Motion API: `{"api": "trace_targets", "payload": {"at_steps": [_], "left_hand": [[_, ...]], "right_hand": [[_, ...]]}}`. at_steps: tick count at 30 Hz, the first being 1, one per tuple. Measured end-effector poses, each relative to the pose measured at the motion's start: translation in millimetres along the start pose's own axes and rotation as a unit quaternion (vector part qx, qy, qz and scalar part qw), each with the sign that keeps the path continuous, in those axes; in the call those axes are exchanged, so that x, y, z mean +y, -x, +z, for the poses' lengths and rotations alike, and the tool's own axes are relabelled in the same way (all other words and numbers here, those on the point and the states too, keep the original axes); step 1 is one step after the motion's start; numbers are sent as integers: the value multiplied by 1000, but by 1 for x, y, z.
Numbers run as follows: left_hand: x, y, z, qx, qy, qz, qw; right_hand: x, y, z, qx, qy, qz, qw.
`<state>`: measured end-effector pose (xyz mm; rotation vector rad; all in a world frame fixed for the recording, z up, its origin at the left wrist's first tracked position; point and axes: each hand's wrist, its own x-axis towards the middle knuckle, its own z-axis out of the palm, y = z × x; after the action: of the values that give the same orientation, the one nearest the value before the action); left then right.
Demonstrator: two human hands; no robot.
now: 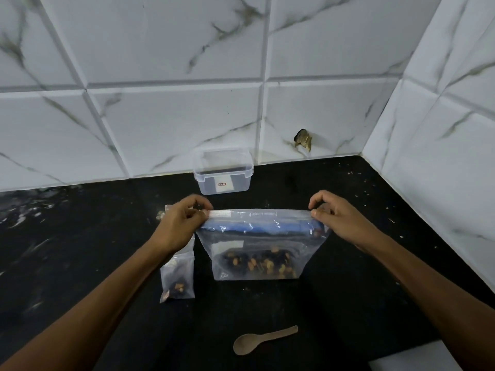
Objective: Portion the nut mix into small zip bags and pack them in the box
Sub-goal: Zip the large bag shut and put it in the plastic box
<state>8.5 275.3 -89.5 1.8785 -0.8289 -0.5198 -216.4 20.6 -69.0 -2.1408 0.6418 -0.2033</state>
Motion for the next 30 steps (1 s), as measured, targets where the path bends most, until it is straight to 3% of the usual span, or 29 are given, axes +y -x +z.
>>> {"api": "trace_targets", "payload": {"at_steps": [7,10,13,18,20,22,25,27,30], "left_hand": [[-6,11,-8,-92,-146,2,985],[-3,17,-5,-82,-211,44,973],[-13,15,-5,-68,-180,13,981],[-29,27,13,-11,-7,-94,995],[-35,33,22,29,42,-103,993],[-38,38,27,57,78,-105,990],[-39,43,30,65,-18,-23,997],[-39,44,31,53,-68,14,996],[-40,44,28,10,-111,-8,994]], "right_hand": [[13,8,3,-101,151,-44,982],[23,6,6,-100,128,-33,986],[31,3,10,-37,24,-7,999],[36,9,26,47,-81,45,995],[33,13,33,46,-110,55,991],[31,17,37,-3,-124,56,991],[32,19,41,-85,-34,31,995],[38,16,42,-73,37,13,997],[43,15,41,-51,69,1,996]]}}
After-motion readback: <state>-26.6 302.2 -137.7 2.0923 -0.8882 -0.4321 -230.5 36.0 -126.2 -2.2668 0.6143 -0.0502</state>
